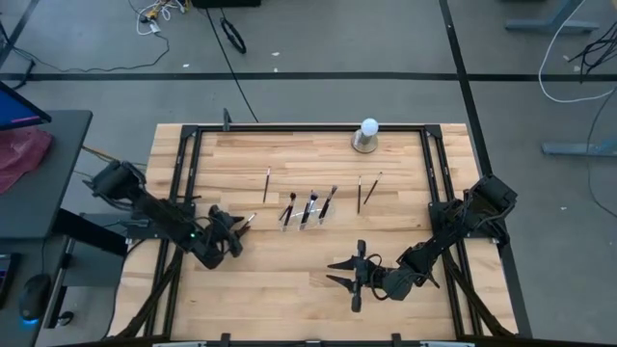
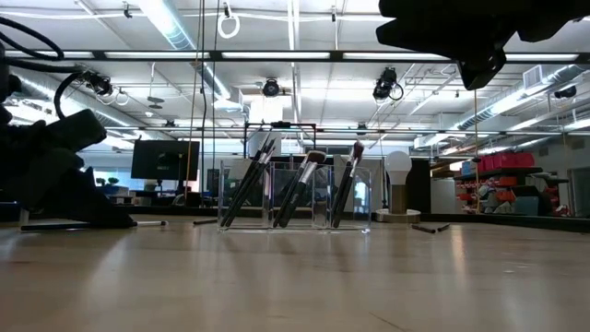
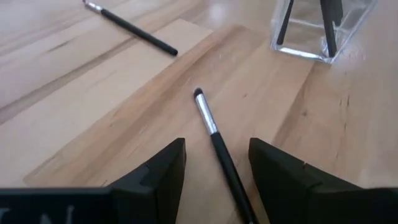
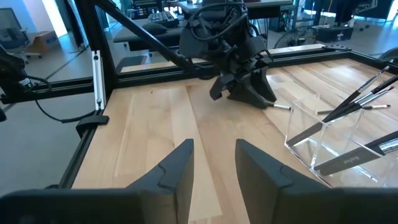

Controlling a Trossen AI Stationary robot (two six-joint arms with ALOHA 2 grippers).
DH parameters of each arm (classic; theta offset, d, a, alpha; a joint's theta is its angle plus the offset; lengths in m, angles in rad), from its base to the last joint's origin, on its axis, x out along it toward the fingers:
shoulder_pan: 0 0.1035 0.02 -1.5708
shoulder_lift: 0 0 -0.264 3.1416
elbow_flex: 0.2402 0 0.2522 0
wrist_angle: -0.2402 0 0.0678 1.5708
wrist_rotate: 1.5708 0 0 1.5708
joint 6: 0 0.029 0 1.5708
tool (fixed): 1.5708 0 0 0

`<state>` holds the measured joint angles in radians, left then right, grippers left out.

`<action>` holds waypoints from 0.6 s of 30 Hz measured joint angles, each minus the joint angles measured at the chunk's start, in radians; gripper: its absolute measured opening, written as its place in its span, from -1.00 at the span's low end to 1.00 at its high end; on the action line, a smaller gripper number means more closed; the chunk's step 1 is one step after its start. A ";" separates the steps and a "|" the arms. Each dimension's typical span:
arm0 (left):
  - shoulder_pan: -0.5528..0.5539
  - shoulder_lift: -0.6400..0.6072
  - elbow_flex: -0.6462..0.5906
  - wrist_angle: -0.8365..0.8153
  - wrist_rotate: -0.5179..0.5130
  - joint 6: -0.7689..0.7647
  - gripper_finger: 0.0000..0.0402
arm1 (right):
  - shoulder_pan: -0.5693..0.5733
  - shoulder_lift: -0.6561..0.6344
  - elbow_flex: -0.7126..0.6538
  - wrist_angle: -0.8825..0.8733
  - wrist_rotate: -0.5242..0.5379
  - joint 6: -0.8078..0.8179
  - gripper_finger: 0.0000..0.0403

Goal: Put items in baskets/containers
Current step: Put the eyeshadow brush into the transparent organizer

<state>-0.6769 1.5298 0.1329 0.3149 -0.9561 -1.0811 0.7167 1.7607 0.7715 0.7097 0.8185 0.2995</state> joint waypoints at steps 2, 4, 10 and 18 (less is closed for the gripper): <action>0.000 0.039 0.000 0.036 -0.011 0.000 -0.07 | 0.000 0.000 0.000 0.000 0.000 0.000 -0.41; 0.000 0.069 0.000 0.058 -0.022 0.000 -0.11 | 0.000 0.000 0.000 0.000 0.000 0.000 -0.41; -0.001 0.091 0.001 0.068 -0.026 -0.002 -0.38 | 0.000 0.000 0.000 0.000 0.000 0.003 -0.41; 0.000 0.091 0.001 0.067 -0.007 -0.008 -0.85 | 0.001 0.000 0.000 0.000 0.000 0.002 -0.41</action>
<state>-0.6770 1.6207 0.1340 0.3817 -0.9627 -1.0892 0.7173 1.7607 0.7715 0.7094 0.8181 0.3020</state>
